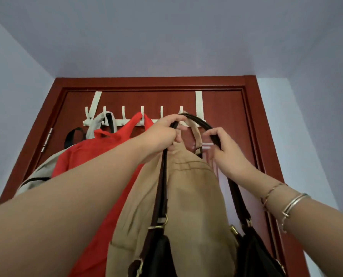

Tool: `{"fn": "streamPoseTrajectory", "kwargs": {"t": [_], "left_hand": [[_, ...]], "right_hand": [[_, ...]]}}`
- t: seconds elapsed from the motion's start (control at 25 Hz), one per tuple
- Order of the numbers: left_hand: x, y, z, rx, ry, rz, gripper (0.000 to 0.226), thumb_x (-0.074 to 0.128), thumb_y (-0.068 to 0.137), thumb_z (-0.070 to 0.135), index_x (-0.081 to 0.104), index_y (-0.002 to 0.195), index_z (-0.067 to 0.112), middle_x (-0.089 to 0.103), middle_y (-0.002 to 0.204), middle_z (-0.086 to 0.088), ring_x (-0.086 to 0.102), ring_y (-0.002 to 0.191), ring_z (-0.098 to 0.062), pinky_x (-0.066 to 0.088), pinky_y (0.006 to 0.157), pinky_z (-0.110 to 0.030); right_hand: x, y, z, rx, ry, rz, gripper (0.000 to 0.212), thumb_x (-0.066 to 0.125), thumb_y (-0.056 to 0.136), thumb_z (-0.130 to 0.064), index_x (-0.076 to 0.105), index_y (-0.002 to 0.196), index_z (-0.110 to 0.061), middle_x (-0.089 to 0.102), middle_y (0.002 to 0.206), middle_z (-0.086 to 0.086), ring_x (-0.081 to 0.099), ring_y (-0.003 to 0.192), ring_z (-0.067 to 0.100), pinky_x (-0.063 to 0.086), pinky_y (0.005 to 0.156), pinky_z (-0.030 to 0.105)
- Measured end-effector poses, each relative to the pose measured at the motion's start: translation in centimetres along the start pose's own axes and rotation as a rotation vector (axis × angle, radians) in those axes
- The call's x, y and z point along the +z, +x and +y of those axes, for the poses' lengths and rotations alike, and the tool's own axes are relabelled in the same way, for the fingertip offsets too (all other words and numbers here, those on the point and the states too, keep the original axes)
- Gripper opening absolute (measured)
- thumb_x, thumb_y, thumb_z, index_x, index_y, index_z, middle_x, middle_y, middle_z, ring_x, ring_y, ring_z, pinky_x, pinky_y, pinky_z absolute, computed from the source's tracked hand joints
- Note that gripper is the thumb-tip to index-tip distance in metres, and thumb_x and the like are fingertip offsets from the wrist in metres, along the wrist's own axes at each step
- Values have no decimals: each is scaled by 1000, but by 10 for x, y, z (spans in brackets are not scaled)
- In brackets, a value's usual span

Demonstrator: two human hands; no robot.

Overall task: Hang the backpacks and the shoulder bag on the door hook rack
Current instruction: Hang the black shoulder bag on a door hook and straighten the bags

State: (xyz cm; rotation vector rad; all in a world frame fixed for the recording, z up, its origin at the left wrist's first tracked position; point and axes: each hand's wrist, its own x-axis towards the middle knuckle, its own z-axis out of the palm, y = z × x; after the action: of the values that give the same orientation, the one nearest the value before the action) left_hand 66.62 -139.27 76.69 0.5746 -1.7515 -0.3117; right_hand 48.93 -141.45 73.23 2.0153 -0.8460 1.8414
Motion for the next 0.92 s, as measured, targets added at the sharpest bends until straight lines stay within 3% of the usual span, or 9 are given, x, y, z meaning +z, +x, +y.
{"fn": "streamPoseTrajectory", "kwargs": {"t": [0.12, 0.2, 0.36, 0.44, 0.56, 0.64, 0.76, 0.84, 0.92], "left_hand": [[27, 49, -6, 26, -42, -6, 50, 32, 91, -6, 48, 132, 17, 59, 105, 1, 55, 60, -8, 32, 35, -15], [38, 77, -18, 54, 19, 0, 51, 34, 91, -4, 46, 134, 18, 59, 118, 0, 62, 60, -9, 34, 33, -14], [53, 117, -46, 139, 61, 12, 46, 34, 93, 0, 45, 134, 20, 54, 131, -2, 57, 42, -2, 37, 33, -13], [54, 142, -51, 175, 95, 19, 44, 33, 95, 3, 47, 133, 20, 52, 132, -3, 53, 43, -5, 42, 38, -15], [48, 188, -47, 216, 161, 71, 42, 32, 97, 10, 47, 133, 24, 53, 126, 3, 47, 62, -6, 43, 58, -19], [45, 208, -41, 211, 246, 83, 42, 30, 98, 14, 43, 137, 26, 51, 117, 3, 47, 70, -5, 41, 58, -18], [46, 217, -43, 123, 472, 31, 51, 30, 93, 10, 37, 141, 26, 52, 129, -8, 55, 94, -19, 49, 59, -28], [51, 215, -53, 141, 762, 20, 58, 31, 87, 7, 34, 142, 25, 34, 152, -4, 43, 130, -29, 48, 94, -41], [58, 200, -66, 215, 868, 5, 59, 32, 87, 7, 32, 145, 22, 11, 161, 3, 20, 146, -26, 23, 115, -42]], "right_hand": [[-4, 33, 32, 3, 23, 4, 47, 44, 80, 7, 50, 116, -23, 50, 113, -3, 62, 73, 0, 48, 58, 13], [0, 50, 57, -19, -15, 19, 53, 41, 79, 8, 47, 122, -23, 46, 115, -3, 61, 76, 5, 46, 53, 12], [8, 77, 100, -53, -70, 93, 57, 39, 78, 5, 47, 124, -27, 50, 114, -1, 62, 93, 23, 49, 60, 32], [11, 99, 112, -63, -114, 133, 53, 43, 80, 4, 49, 123, -27, 56, 118, 3, 59, 99, 22, 50, 77, 36], [12, 146, 119, -60, -200, 121, 58, 40, 76, 7, 48, 124, -24, 58, 110, 6, 52, 92, 20, 43, 82, 35], [11, 173, 113, -5, -246, 98, 64, 37, 73, 6, 45, 128, -25, 56, 112, 8, 51, 95, 22, 43, 88, 42], [17, 189, 114, 134, -345, 16, 64, 36, 76, 3, 42, 134, -24, 43, 143, 13, 38, 134, 29, 33, 108, 50], [26, 174, 124, 115, -427, -61, 67, 37, 77, 5, 38, 138, -24, 23, 158, 6, 14, 147, 21, 18, 117, 46], [31, 146, 133, 46, -451, -97, 74, 37, 74, 8, 34, 140, -25, 15, 160, 1, 4, 148, 17, 10, 119, 44]]}}
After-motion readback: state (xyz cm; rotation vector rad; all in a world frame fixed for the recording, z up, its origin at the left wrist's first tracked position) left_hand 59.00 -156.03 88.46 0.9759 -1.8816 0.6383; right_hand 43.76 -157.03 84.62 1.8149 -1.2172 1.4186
